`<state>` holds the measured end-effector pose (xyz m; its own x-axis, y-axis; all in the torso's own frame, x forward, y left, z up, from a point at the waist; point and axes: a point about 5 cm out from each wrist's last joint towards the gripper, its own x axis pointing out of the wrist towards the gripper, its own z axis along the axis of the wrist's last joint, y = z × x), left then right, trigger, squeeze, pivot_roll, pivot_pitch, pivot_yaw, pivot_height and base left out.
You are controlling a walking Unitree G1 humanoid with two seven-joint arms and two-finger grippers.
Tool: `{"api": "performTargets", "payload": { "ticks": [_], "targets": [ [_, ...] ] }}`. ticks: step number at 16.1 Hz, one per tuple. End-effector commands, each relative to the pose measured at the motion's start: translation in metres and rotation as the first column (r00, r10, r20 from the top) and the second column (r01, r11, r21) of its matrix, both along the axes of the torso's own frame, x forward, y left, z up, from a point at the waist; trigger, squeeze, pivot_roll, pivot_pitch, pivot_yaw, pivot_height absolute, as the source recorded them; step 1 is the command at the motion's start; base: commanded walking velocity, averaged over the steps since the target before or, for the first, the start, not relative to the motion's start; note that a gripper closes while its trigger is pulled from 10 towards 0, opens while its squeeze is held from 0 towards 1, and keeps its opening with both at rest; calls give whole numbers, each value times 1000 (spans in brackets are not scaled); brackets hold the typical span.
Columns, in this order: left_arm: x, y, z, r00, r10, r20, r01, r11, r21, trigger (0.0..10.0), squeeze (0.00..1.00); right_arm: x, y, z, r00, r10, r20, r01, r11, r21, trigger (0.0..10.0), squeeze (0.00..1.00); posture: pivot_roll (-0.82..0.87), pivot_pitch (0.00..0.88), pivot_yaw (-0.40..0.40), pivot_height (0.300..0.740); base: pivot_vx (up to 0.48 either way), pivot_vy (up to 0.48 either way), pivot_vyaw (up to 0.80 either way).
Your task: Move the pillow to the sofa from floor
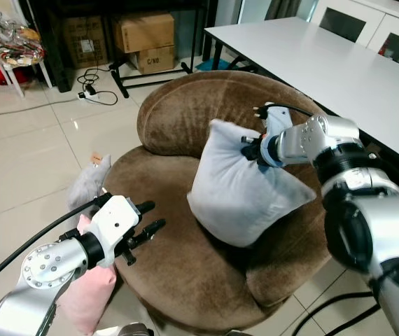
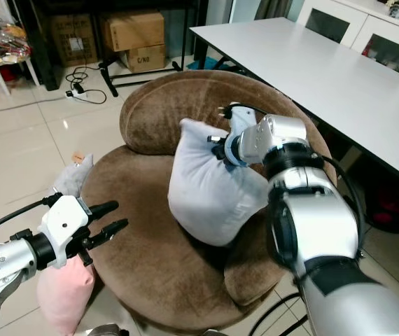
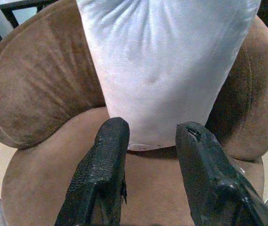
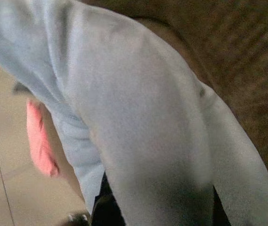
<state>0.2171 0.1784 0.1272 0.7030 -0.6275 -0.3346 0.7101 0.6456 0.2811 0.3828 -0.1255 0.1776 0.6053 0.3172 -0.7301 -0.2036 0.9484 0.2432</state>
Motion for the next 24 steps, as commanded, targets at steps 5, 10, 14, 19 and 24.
{"api": "performTargets", "payload": {
  "ticks": [5, 10, 14, 19, 24],
  "targets": [
    [0, -6, 1, 999, -41, -8, 41, 999, -16, 10000, 0, -13, -2, 15, 995, 104, 7, -104, 995, 0, 10000, 0, 31, 0, -103, 740, 0, 0, 0],
    [2, -5, 2, 999, -45, -20, 44, 998, -43, 10000, 0, -20, 21, -14, 994, 106, -24, -107, 992, -60, 10000, 0, 31, 0, -102, 740, 0, 0, 0],
    [1, -4, 1, 999, -36, -27, 35, 999, -39, 10000, 0, -13, 44, -32, 993, 108, 41, -100, 981, -165, 10000, 0, 38, 0, -111, 740, 0, 0, 0],
    [1, -2, 1, 1000, -17, -23, 16, 999, -36, 10000, 0, -8, 58, -35, 987, 130, 92, -111, 975, -194, 10000, 1000, 51, 0, -128, 740, 0, 0, 0],
    [0, -2, 1, 1000, -12, -24, 11, 999, -38, 10000, 0, -2, 51, -35, 989, 96, 109, -73, 977, -202, 10000, 1000, 43, 0, -130, 740, 0, 0, 0]
  ]
}}
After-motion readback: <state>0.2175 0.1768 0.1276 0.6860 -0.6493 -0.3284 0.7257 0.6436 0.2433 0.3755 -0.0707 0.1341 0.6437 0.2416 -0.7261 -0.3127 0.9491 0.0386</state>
